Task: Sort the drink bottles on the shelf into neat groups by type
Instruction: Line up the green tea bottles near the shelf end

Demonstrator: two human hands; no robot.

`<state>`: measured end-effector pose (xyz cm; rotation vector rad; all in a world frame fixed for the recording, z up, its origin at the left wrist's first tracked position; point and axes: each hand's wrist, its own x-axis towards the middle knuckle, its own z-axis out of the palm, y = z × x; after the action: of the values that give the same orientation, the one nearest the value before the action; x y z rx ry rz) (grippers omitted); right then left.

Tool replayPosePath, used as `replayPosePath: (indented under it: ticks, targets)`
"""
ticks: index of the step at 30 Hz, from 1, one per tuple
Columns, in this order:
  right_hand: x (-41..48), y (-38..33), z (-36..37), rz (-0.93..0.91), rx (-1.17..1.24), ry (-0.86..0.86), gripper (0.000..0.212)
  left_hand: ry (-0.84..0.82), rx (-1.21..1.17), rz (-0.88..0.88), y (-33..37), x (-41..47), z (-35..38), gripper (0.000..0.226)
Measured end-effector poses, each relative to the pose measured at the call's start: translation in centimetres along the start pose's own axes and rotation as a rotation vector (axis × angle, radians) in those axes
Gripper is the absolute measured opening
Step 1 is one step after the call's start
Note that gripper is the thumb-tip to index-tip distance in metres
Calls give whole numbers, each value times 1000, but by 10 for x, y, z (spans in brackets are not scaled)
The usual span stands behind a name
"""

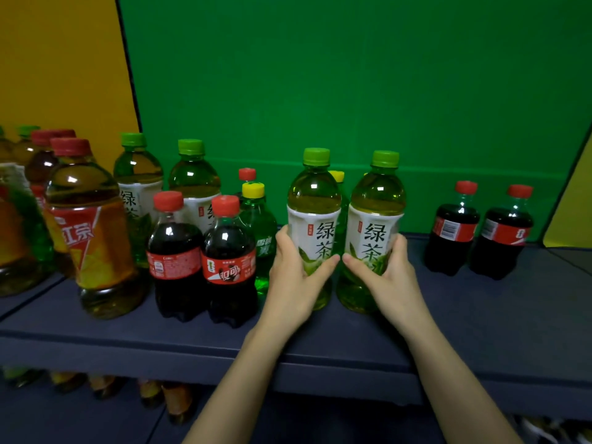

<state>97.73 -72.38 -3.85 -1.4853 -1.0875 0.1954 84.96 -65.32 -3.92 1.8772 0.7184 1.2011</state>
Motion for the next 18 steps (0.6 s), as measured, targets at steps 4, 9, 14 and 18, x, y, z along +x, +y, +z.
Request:
replayPosePath:
  ticks: [4, 9, 14, 18]
  targets:
    - [-8, -2, -4, -18, -14, 20, 56, 6, -69, 9, 5, -11, 1, 54]
    - [-27, -13, -14, -67, 51, 45, 53, 2, -146, 30, 23, -32, -8, 53]
    - [-41, -34, -20, -113, 143, -2, 48, 63, -145, 73, 41, -50, -27, 53]
    - [-49, -50, -12, -130, 189, -71, 50, 165, -92, 108, 51, -65, -54, 57]
